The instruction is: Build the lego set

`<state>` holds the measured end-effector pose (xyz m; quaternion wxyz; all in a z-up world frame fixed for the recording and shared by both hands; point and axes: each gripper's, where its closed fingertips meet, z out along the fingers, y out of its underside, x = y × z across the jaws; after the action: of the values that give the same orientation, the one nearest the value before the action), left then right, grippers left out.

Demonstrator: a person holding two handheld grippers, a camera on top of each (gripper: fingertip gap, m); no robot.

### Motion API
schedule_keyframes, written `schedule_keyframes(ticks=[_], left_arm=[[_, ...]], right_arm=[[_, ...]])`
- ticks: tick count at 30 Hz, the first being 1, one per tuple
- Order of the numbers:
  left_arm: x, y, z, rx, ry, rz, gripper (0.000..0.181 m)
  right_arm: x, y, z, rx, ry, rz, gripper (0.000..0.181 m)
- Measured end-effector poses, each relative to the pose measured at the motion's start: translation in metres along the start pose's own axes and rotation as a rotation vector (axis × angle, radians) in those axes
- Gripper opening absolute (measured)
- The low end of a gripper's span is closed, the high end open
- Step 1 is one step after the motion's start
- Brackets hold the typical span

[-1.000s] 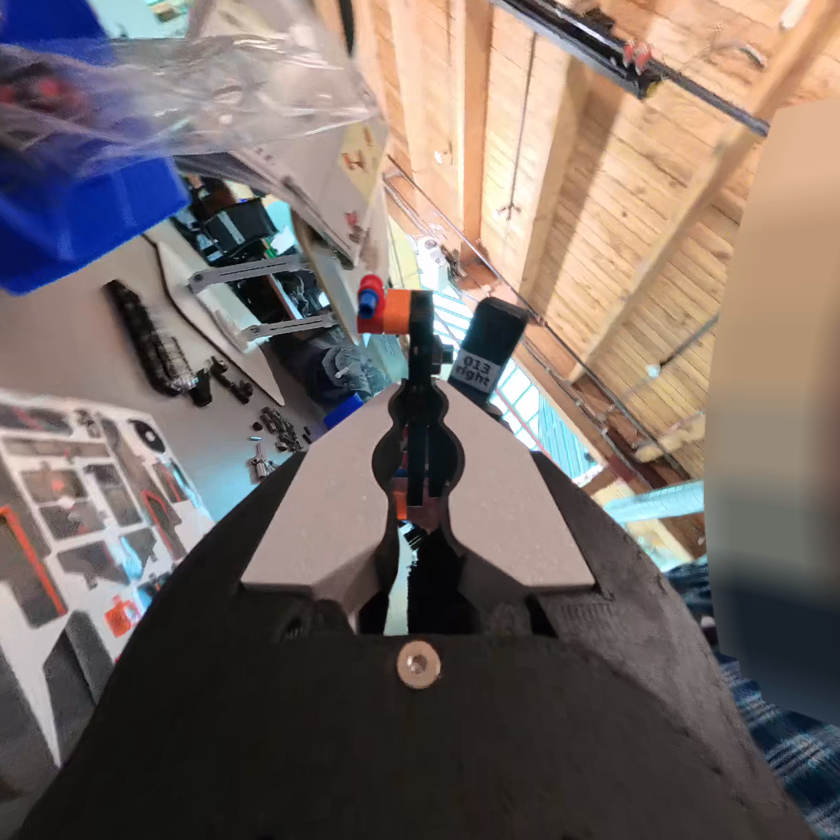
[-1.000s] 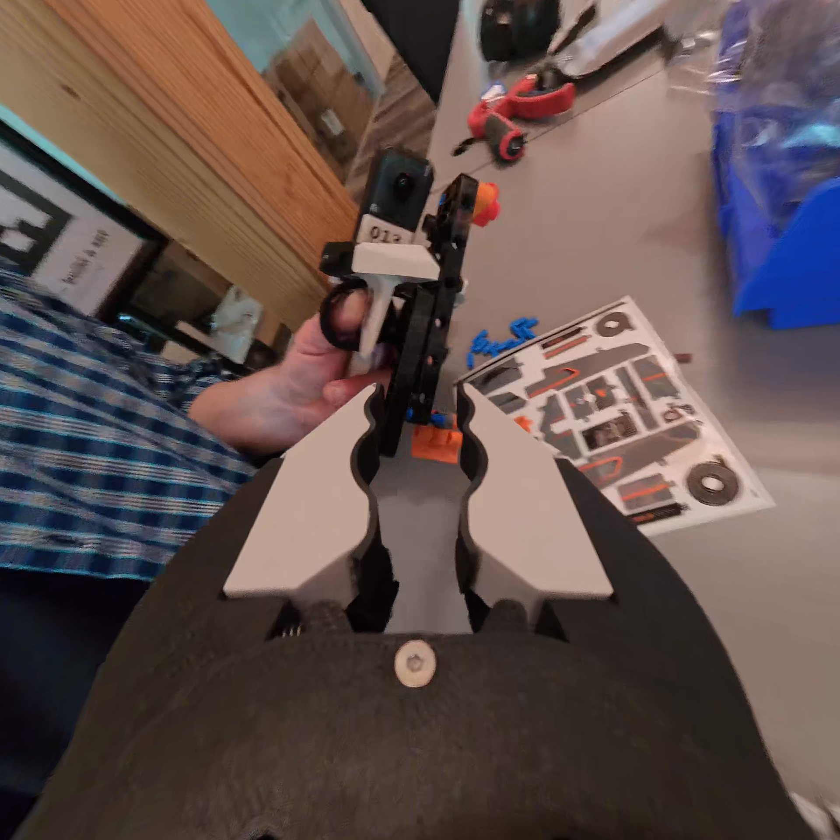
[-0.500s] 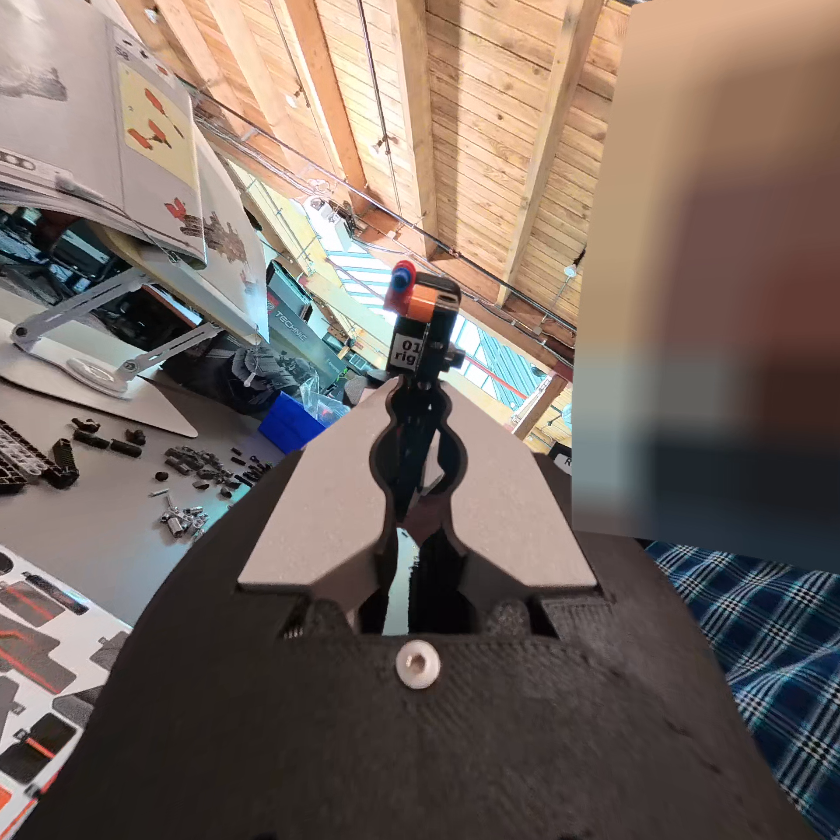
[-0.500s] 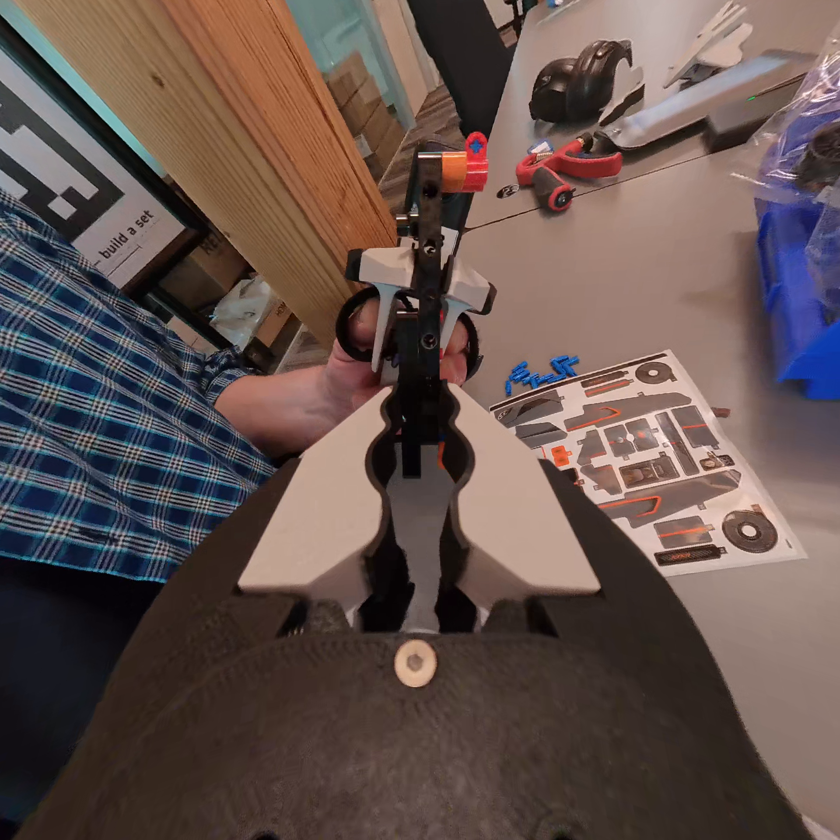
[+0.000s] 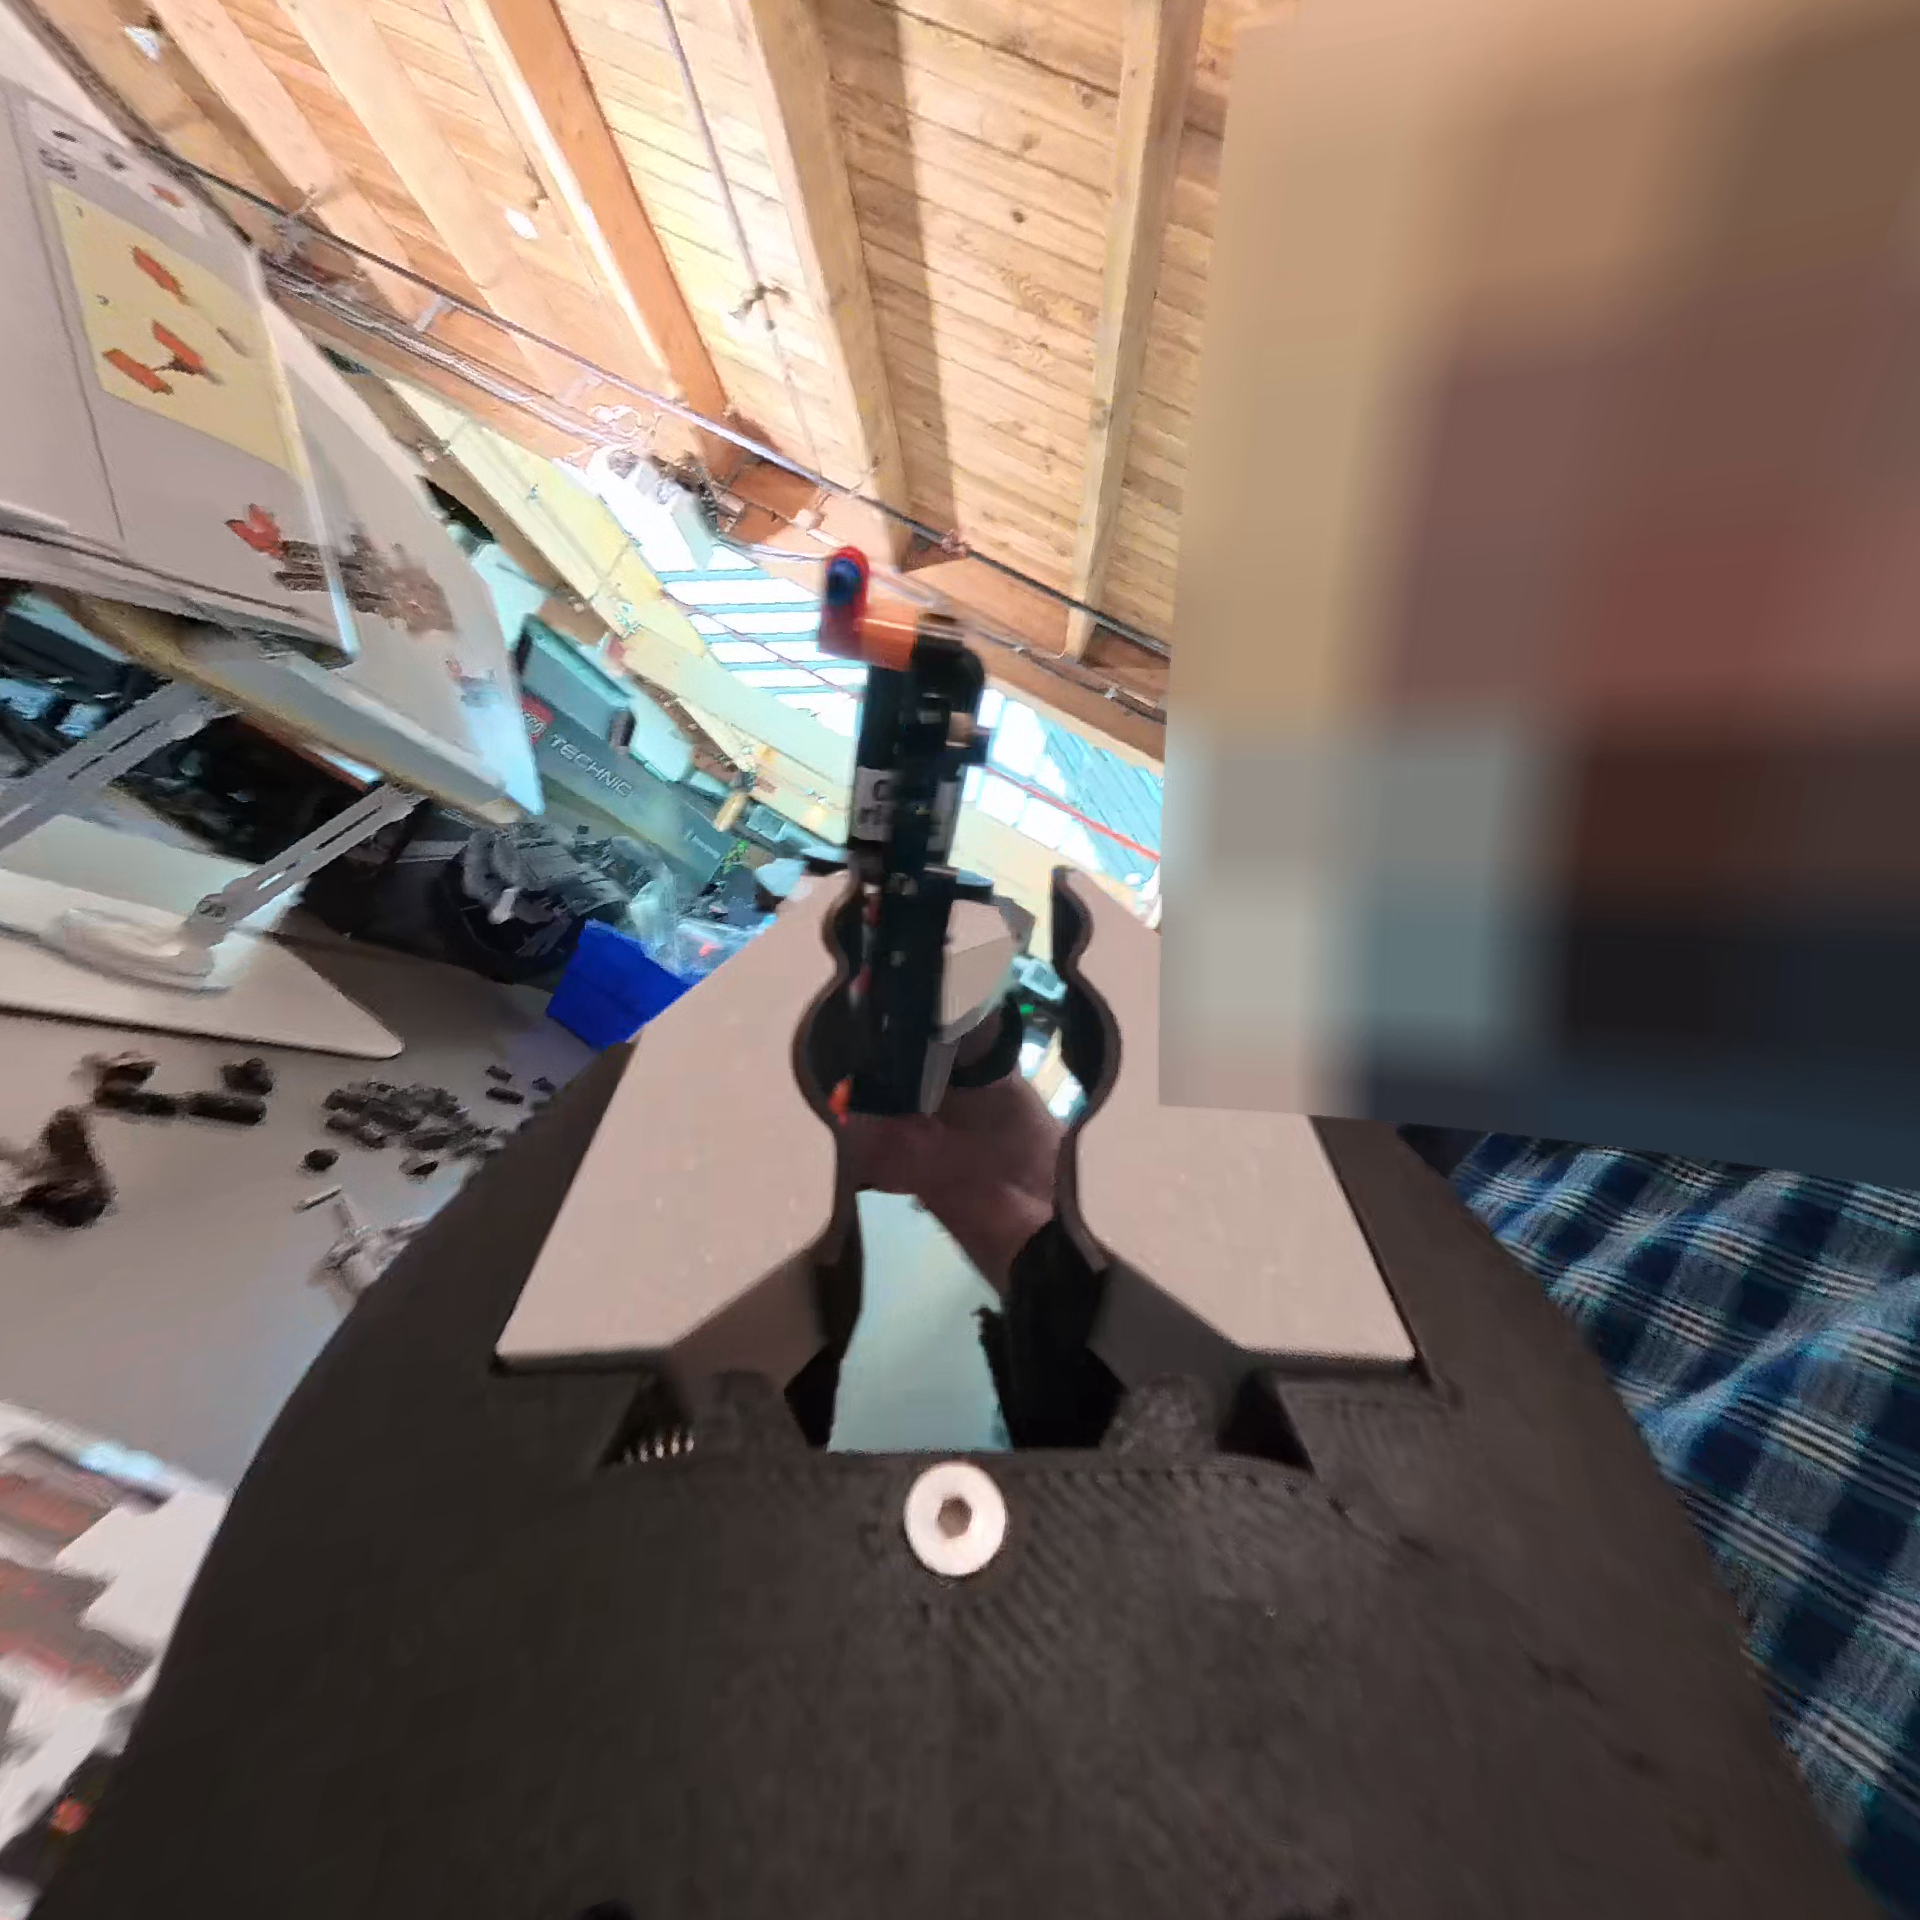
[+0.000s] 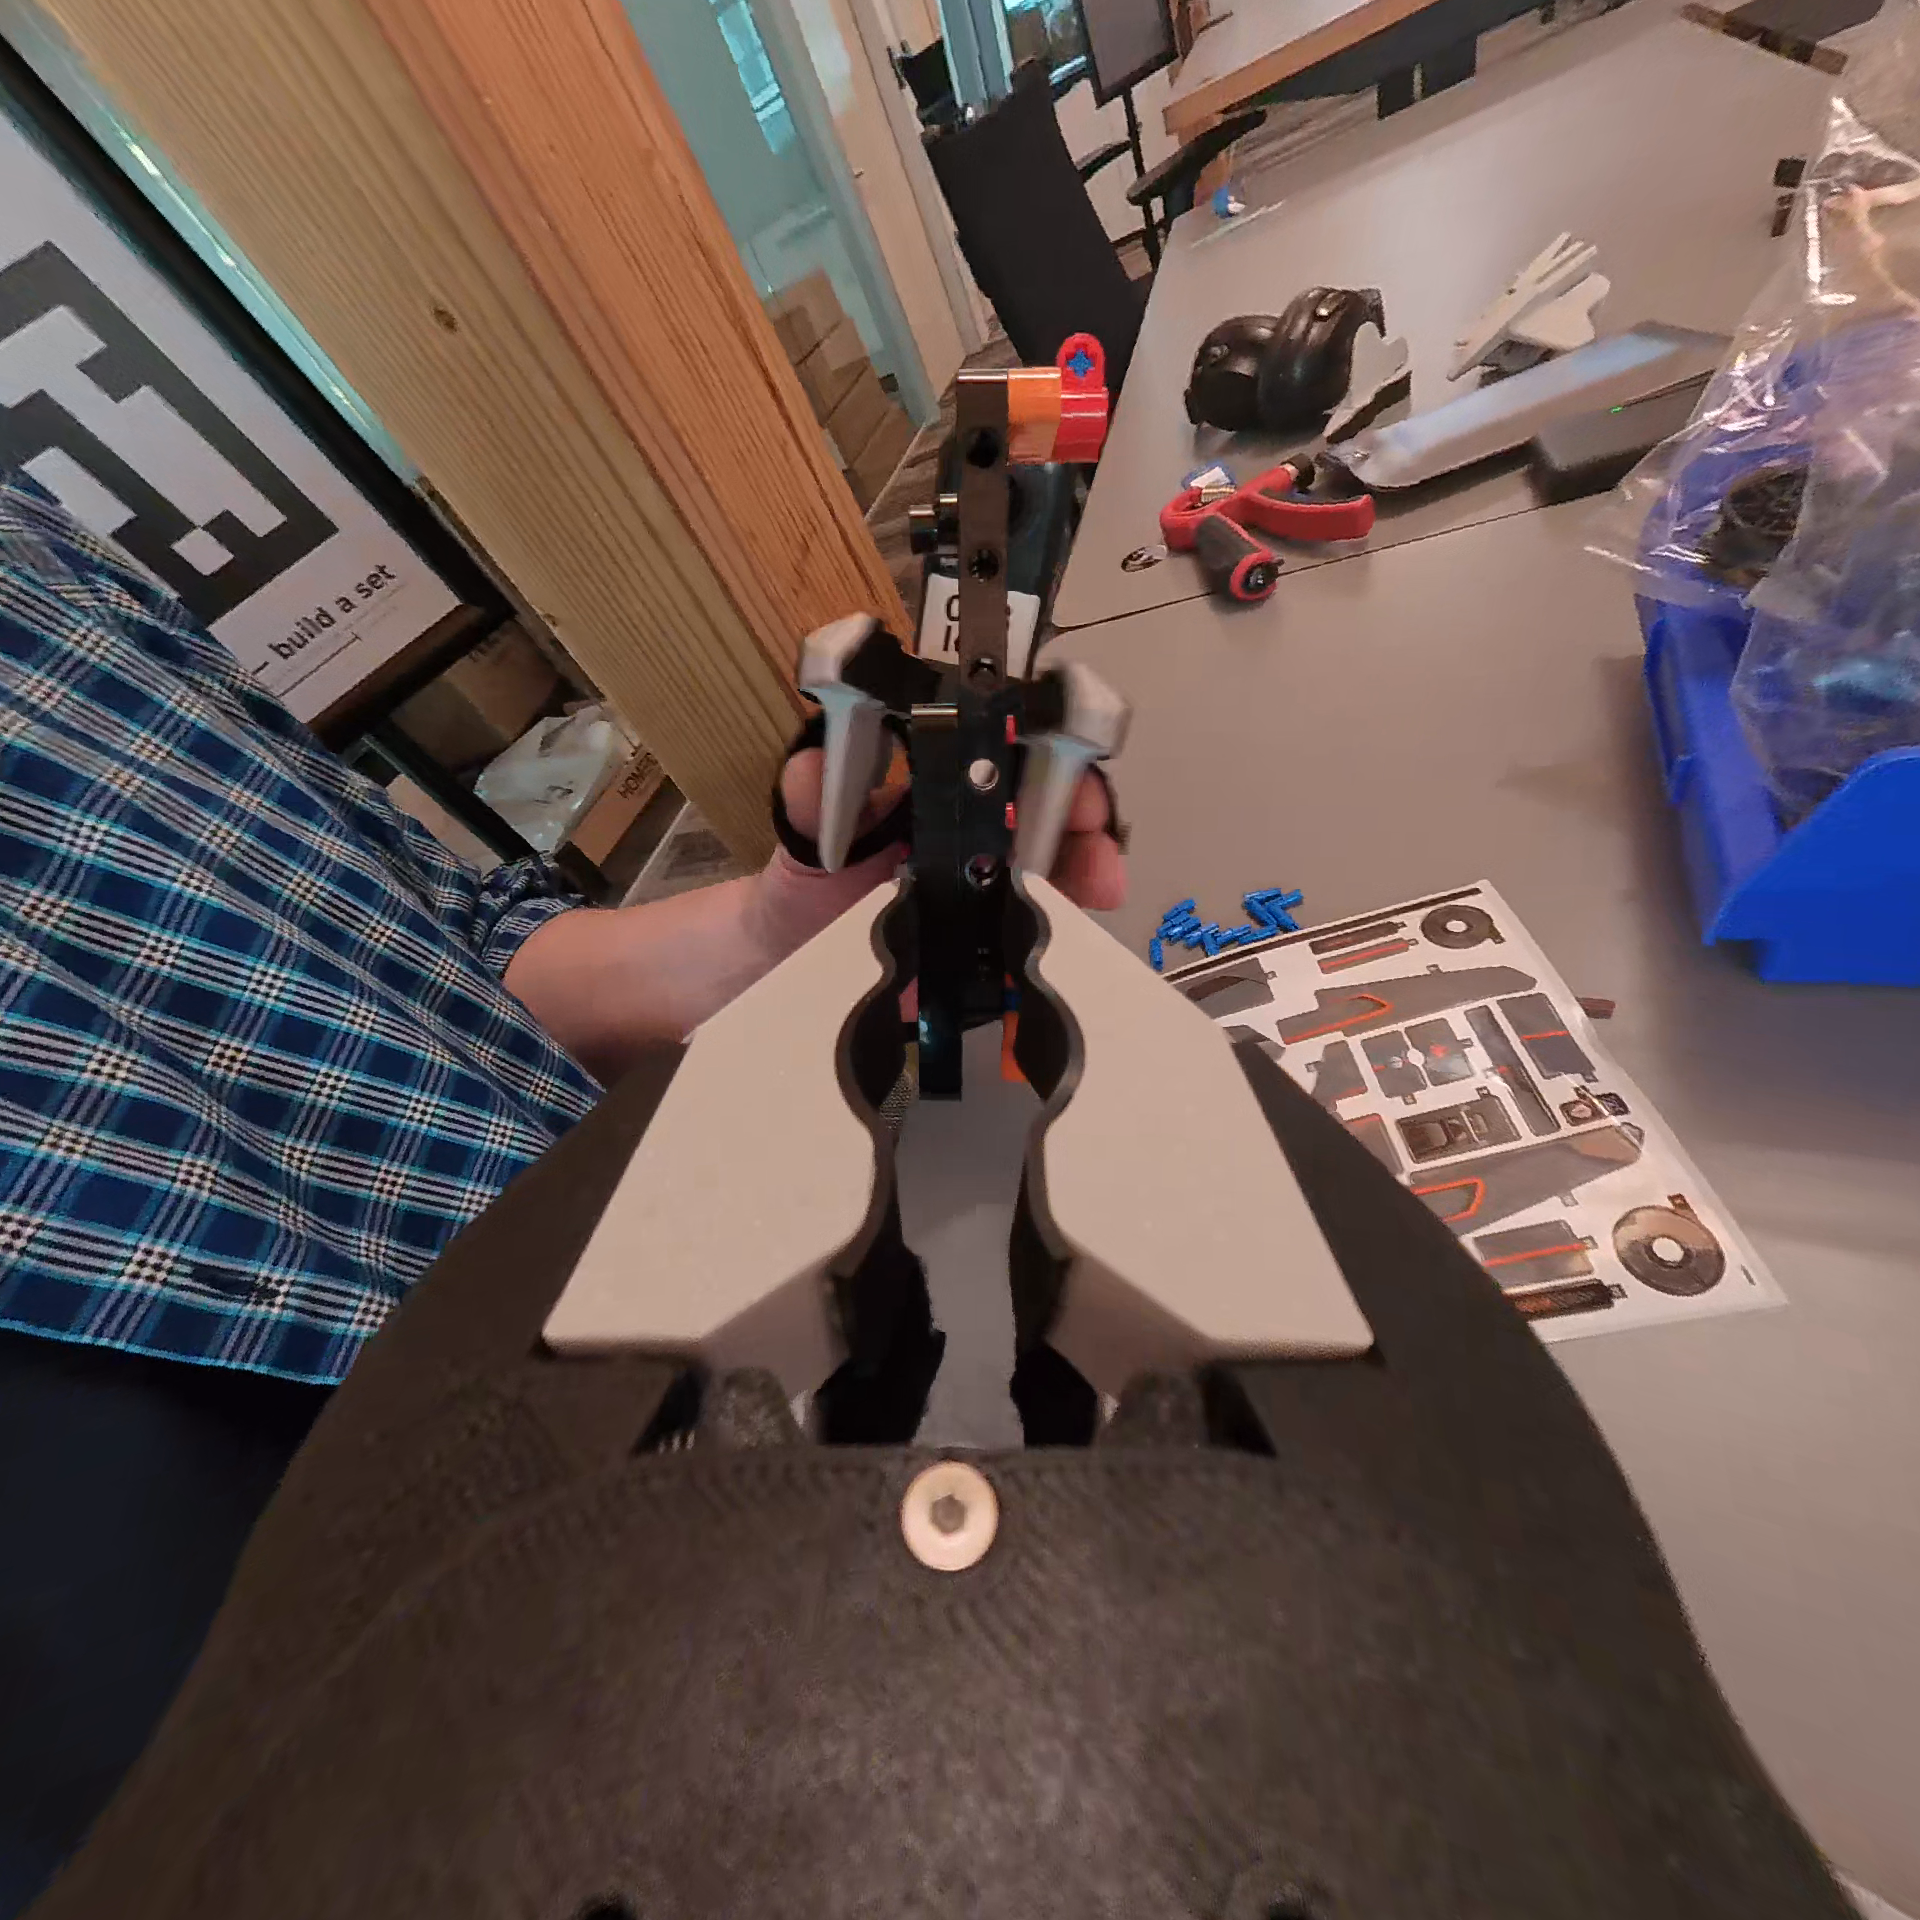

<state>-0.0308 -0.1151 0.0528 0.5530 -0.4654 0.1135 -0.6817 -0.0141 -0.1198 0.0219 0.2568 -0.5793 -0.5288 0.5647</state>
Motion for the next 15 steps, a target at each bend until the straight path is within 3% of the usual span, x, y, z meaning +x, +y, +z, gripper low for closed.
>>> schedule_keyframes(ticks=[1, 3, 8, 12, 15], left_arm=[[-0.010, 0.003, 0.001, -0.019, -0.070, 0.010, 0.044], [-0.020, 0.006, -0.001, -0.024, -0.158, 0.058, 0.045], [-0.014, 0.024, 0.015, -0.120, -0.153, 0.095, 0.044], [-0.008, 0.027, 0.019, -0.111, -0.126, 0.108, 0.021], [-0.006, 0.028, 0.019, -0.105, -0.103, 0.088, 0.020]], right_arm=[[-0.002, 0.000, 0.000, 0.005, 0.000, -0.003, 0.013], [-0.003, 0.000, 0.000, -0.005, 0.024, -0.026, 0.013], [-0.006, 0.004, 0.002, -0.009, 0.008, -0.018, 0.013], [-0.006, 0.007, 0.002, -0.004, 0.005, -0.009, 0.013], [-0.008, 0.007, 0.004, 0.000, -0.003, -0.007, 0.014]])
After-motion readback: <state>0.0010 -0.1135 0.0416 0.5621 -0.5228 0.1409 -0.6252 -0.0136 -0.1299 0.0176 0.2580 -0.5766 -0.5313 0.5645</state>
